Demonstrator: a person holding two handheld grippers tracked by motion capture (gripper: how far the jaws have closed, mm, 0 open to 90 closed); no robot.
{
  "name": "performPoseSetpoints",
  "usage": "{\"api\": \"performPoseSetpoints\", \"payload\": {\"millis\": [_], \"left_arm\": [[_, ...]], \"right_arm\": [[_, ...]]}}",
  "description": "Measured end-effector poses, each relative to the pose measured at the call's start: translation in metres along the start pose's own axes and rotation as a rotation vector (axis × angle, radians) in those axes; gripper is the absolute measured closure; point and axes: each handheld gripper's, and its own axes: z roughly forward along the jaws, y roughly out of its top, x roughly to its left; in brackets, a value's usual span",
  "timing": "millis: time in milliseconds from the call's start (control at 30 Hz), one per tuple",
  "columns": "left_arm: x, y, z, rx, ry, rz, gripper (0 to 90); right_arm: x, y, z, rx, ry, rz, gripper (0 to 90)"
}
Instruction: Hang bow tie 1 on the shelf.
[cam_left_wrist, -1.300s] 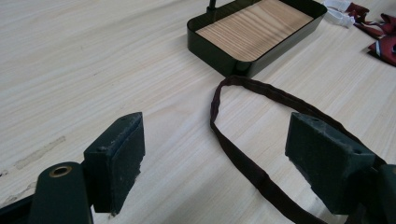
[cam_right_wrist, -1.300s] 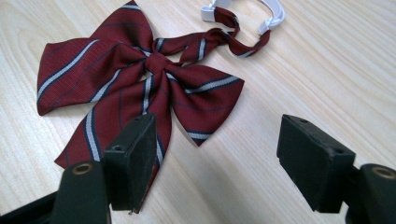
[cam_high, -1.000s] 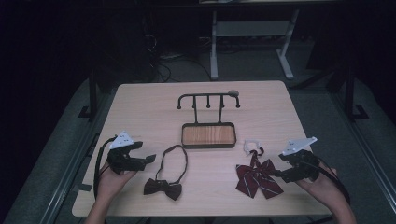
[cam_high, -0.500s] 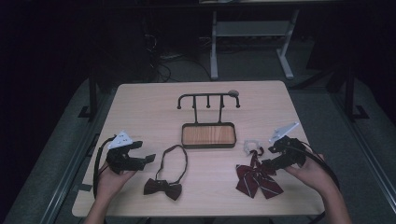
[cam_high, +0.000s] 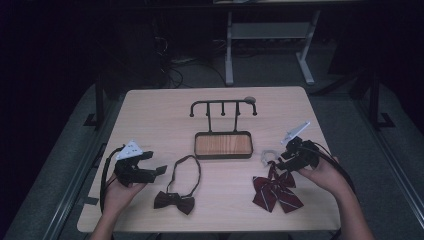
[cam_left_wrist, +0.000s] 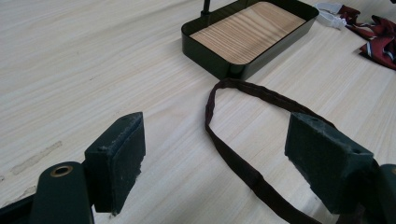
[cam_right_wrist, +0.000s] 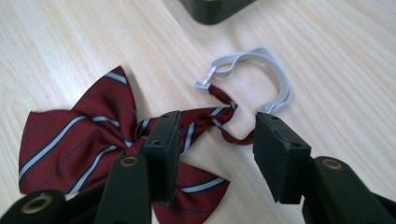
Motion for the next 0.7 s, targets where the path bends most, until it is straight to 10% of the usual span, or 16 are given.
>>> {"api": "performPoseSetpoints", "payload": {"millis": [700], "left_arm": [[0.000,0.000,0.000,0.004,0.000,0.001,20.6]], "right_arm": [[-0.025,0.013,0.025,0.081,-0.027,0.079,62.2]]}}
